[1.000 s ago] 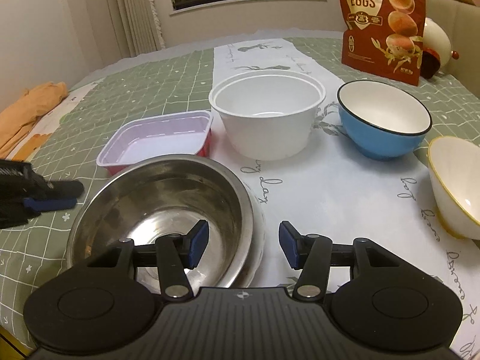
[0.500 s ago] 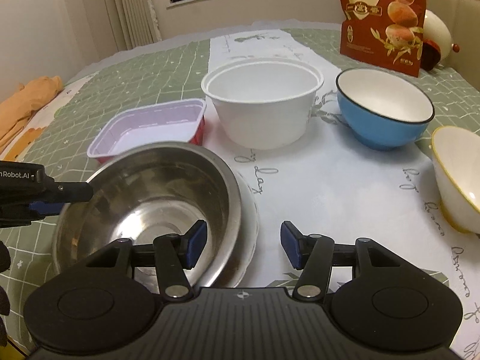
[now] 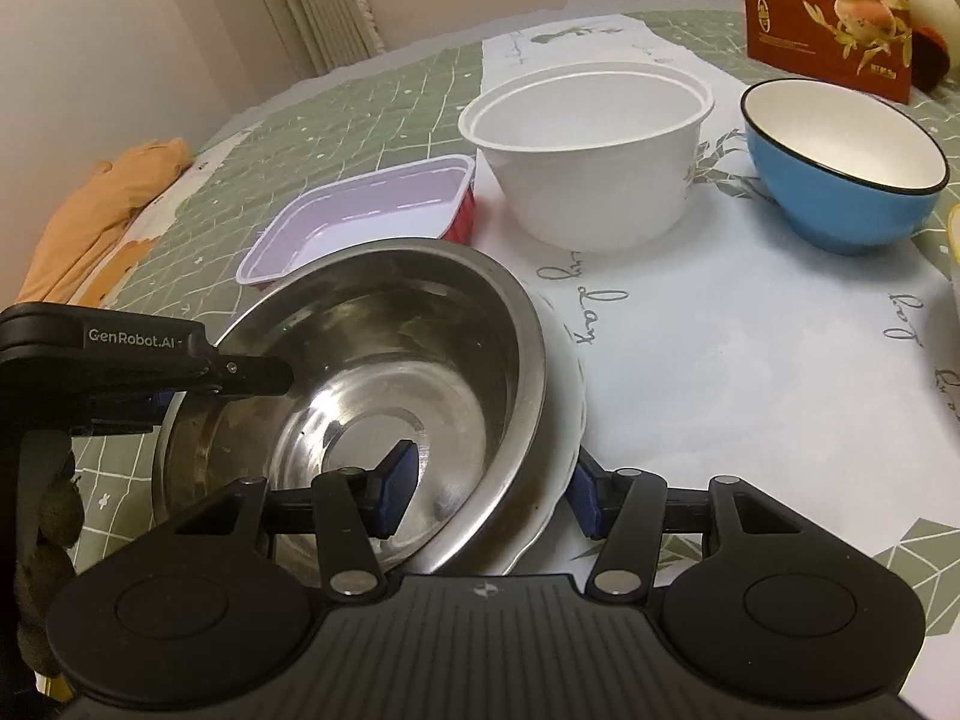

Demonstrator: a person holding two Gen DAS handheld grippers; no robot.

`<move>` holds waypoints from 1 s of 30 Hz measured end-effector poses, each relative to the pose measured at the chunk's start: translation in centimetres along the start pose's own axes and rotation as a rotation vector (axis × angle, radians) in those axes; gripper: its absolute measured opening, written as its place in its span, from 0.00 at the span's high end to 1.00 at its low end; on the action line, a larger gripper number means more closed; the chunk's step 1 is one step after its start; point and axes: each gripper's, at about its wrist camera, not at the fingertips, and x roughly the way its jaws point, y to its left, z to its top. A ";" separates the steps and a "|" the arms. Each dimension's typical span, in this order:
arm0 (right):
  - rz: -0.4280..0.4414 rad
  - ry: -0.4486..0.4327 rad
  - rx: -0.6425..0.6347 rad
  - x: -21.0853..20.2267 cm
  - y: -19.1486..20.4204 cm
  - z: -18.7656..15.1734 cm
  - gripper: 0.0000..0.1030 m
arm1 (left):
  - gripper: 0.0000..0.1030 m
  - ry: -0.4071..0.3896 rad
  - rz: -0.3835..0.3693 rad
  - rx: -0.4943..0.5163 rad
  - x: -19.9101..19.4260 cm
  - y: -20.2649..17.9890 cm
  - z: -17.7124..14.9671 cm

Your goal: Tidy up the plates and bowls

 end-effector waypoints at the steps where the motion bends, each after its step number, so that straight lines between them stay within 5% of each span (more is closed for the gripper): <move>1: 0.002 -0.002 0.003 -0.2 -0.3 0.0 0.49 | 0.61 0.001 -0.006 0.003 0.1 -0.2 0.0; 15: -0.114 -0.045 0.106 -1.9 -5.3 0.6 0.49 | 0.61 0.062 -0.048 0.123 2.9 -6.2 -0.5; 30: -0.155 -0.038 0.087 -1.8 -4.7 0.4 0.47 | 0.62 0.059 -0.052 0.133 2.7 -6.3 -0.7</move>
